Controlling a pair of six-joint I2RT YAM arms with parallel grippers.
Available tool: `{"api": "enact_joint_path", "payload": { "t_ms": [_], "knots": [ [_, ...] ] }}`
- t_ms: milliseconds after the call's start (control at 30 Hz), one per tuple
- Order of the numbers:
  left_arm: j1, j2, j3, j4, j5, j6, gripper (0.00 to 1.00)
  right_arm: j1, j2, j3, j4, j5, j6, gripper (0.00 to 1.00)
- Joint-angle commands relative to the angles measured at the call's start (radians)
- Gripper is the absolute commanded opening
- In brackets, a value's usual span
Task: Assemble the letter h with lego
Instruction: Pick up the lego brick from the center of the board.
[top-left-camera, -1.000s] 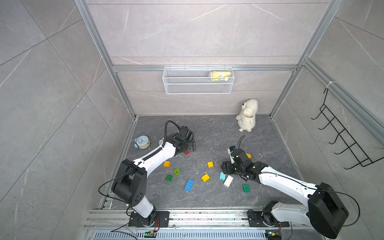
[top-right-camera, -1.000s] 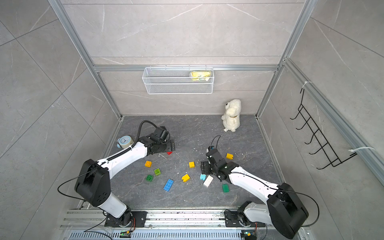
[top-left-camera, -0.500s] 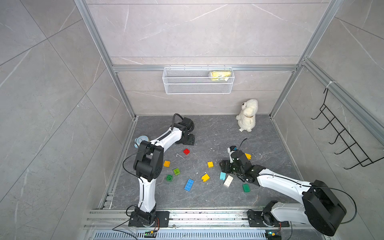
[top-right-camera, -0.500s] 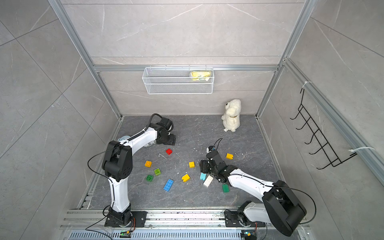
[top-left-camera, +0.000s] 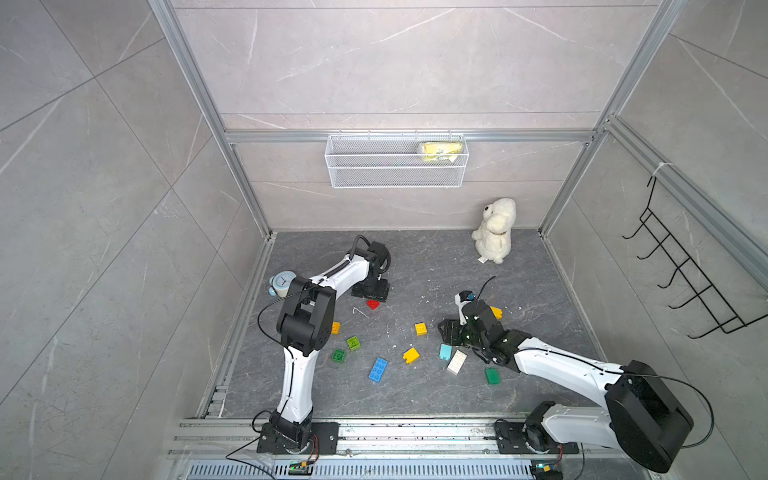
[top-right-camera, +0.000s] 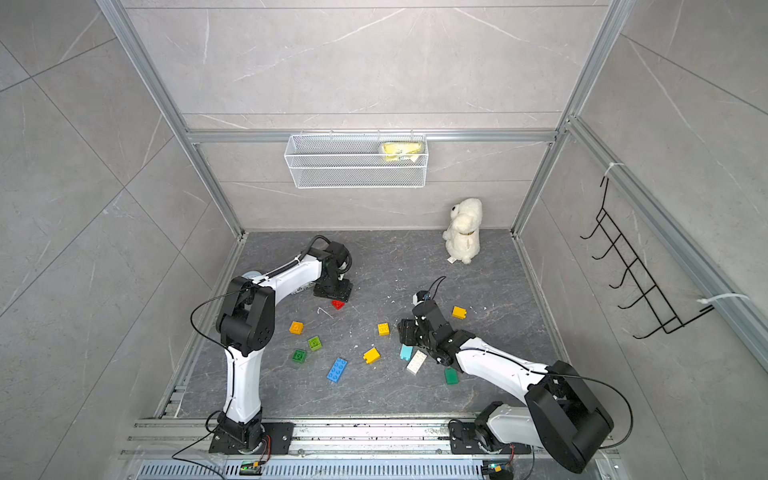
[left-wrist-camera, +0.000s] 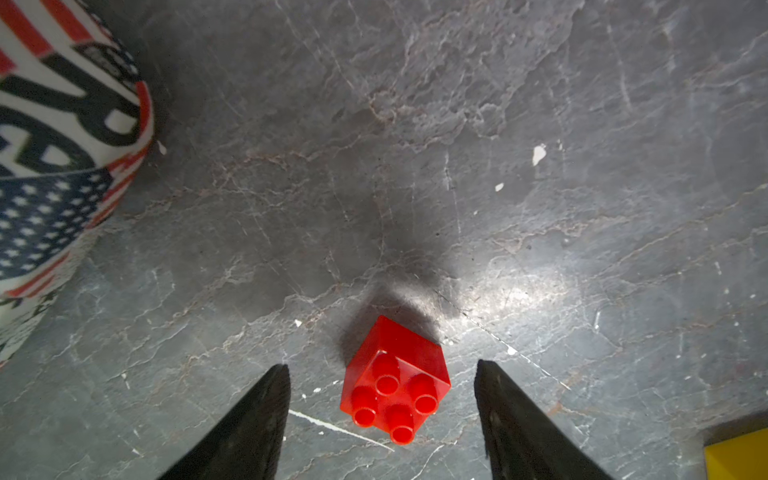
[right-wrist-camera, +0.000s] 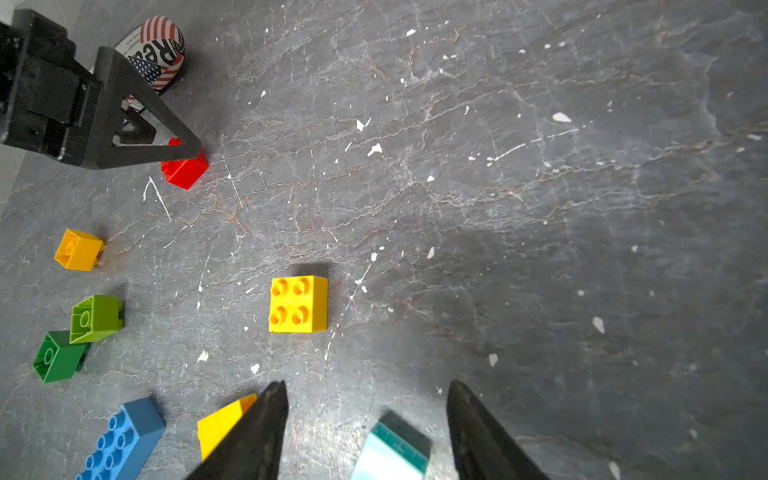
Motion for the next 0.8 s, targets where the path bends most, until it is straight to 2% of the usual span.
{"api": "enact_joint_path", "payload": {
  "t_ms": [0,167,267,433,567,767],
  "knots": [
    [-0.007,0.023,0.031,-0.054,0.001,0.038,0.73,0.006,0.024,0.028,0.000,-0.025,0.000,0.63],
    [-0.008,0.044,0.051,-0.070,0.012,0.044,0.70,0.005,0.042,0.034,-0.003,-0.025,-0.007,0.62],
    [-0.008,0.046,0.039,-0.063,0.019,0.042,0.65,0.008,0.049,0.038,-0.005,-0.025,-0.008,0.62],
    [-0.015,0.046,0.037,-0.057,0.015,0.030,0.54,0.010,0.062,0.044,-0.006,-0.025,-0.011,0.60],
    [-0.026,0.049,0.041,-0.064,0.001,-0.006,0.37,0.010,0.077,0.058,-0.022,-0.020,-0.011,0.60],
    [-0.062,0.023,0.032,-0.063,-0.014,-0.121,0.31,0.010,0.099,0.089,-0.066,-0.010,-0.012,0.55]
  ]
}}
